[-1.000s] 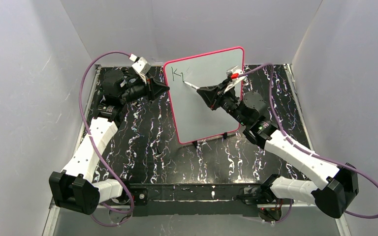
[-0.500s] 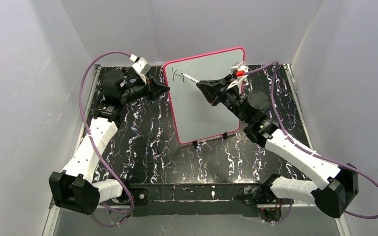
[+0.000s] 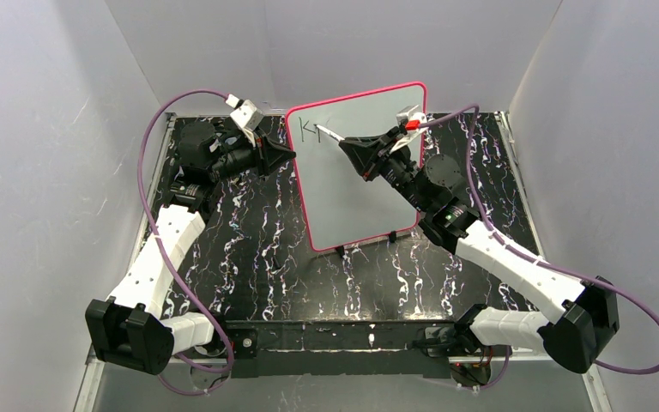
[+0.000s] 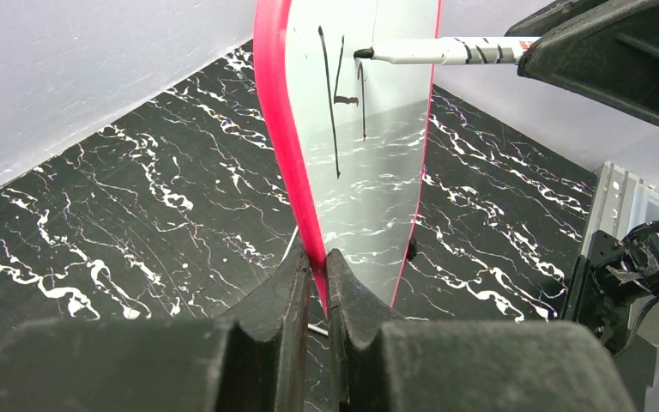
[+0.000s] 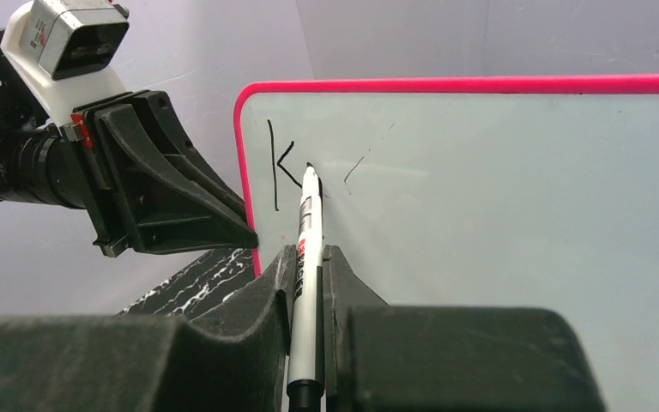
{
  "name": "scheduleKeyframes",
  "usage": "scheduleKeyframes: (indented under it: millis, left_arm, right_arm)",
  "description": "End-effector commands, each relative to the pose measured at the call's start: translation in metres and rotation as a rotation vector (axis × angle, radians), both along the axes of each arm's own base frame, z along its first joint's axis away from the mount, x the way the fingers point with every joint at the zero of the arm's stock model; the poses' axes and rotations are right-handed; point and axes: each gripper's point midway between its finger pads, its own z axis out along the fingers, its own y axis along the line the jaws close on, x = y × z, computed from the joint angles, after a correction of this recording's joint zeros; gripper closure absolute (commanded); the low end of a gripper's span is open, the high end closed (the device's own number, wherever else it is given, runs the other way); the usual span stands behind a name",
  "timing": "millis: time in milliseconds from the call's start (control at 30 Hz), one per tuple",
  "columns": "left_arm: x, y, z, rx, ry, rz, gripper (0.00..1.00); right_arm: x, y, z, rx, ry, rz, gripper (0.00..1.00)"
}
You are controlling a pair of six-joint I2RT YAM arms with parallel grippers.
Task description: Write a sentence on the whiteboard
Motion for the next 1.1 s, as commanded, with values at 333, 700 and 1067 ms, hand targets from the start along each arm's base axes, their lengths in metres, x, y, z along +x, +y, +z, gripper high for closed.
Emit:
scheduleKeyframes:
  millis: [333,700,1067]
  left_arm:
    - [-0.009,-0.004,-0.009,0.012,0.021,-0.03,1.0]
    - [-0.01,-0.004,-0.008,0.01,0.019,-0.037,1.0]
    - [-0.01,-0.004,-0.006,0.01,0.015,-0.04,1.0]
  right_arm:
    - [-0.019,-0.019,0.037,0.072,-0.094,0.0,0.99]
    - [0.0,-0.019,0.016,0.018,-0.045,-0.07,0.99]
    - [0.006,-0.019,-0.001,-0.031,-0.011,-0.095,0.99]
